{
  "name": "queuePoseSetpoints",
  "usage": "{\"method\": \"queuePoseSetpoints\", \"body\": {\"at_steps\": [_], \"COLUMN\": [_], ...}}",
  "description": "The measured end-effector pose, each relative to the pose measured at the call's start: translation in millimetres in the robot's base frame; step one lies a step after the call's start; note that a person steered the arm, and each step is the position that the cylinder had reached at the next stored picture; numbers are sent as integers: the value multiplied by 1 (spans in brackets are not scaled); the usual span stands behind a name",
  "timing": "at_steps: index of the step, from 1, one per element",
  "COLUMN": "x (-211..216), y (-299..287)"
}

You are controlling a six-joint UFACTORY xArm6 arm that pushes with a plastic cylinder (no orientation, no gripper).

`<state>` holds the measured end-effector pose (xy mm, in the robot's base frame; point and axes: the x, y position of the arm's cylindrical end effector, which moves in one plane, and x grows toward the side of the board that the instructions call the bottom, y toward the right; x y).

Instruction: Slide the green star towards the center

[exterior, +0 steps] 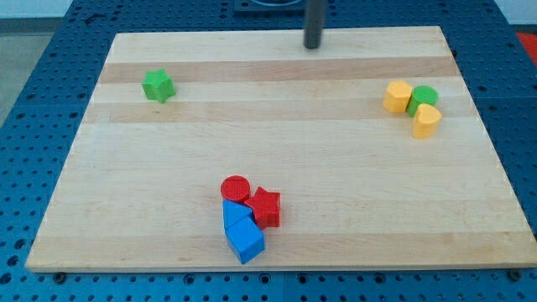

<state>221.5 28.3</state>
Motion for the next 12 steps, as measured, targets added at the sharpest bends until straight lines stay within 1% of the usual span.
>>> {"method": "queuePoseSetpoints", "body": {"at_steps": [1, 3, 4, 5, 6, 7, 8, 11, 12], "x": [-2, -3, 6, 9, 21, 44, 53, 66, 92], "y": [-67, -123, -160, -182, -220, -248, -258, -257, -240]}}
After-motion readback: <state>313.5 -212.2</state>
